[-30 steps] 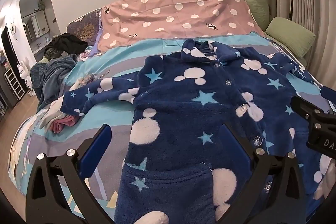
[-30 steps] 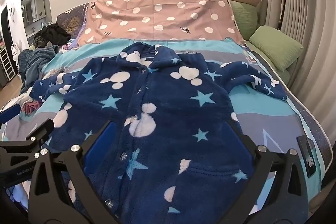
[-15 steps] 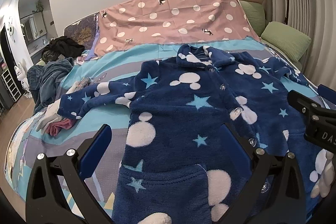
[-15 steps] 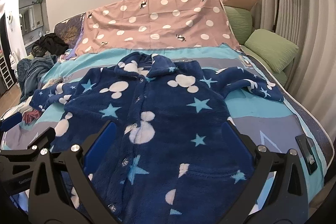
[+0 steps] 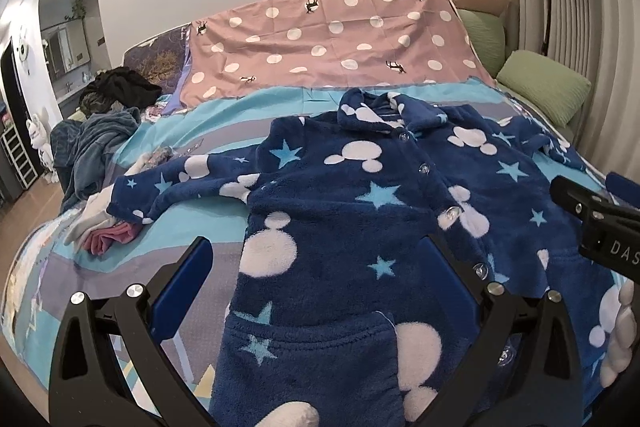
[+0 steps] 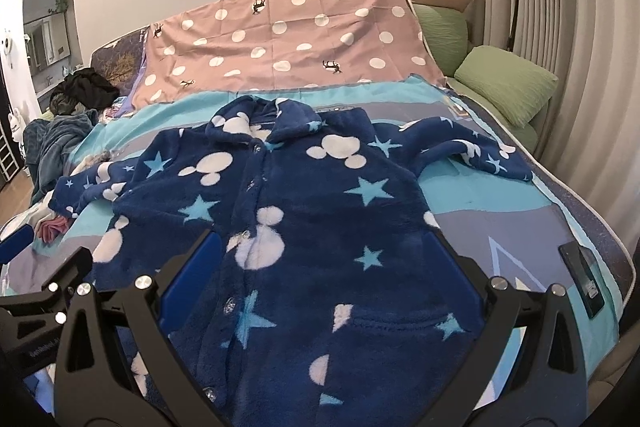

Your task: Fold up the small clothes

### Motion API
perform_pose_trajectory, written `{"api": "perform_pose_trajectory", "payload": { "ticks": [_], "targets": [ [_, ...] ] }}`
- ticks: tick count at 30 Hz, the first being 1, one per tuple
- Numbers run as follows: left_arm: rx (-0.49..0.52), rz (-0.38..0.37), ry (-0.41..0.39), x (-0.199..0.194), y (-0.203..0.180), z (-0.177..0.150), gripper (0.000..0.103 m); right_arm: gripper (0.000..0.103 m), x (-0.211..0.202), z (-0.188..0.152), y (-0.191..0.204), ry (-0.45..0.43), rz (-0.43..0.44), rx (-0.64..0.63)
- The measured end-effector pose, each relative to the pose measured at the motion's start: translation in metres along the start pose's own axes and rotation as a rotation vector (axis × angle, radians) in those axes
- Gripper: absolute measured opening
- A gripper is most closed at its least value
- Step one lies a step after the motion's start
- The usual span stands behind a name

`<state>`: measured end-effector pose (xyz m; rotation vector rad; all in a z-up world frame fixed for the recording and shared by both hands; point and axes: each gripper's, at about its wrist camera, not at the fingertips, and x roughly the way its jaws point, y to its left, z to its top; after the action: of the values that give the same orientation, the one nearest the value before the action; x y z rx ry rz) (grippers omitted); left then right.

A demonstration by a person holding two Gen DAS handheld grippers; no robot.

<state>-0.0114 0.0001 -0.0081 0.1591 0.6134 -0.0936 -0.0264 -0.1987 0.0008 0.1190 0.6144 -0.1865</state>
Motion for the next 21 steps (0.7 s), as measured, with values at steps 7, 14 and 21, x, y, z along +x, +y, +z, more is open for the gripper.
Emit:
{"api": "perform_pose_trajectory", "payload": {
  "ticks": [7,14,21],
  "targets": [
    [0.016,-0.05,0.051,0.007,-0.004,-0.006,0.102,0.101,0.002,-0.001,-0.001,0.022,-0.011,-0.004],
    [-0.006,-0.095,0.081,0.01,-0.004,-0.009,0.102,0.101,0.004,-0.002,-0.001,0.038,-0.014,-0.004],
    [-0.016,-0.091,0.081,0.011,-0.001,-0.01,0.102,0.101,0.006,-0.004,0.004,0.049,-0.012,-0.024]
  ]
}}
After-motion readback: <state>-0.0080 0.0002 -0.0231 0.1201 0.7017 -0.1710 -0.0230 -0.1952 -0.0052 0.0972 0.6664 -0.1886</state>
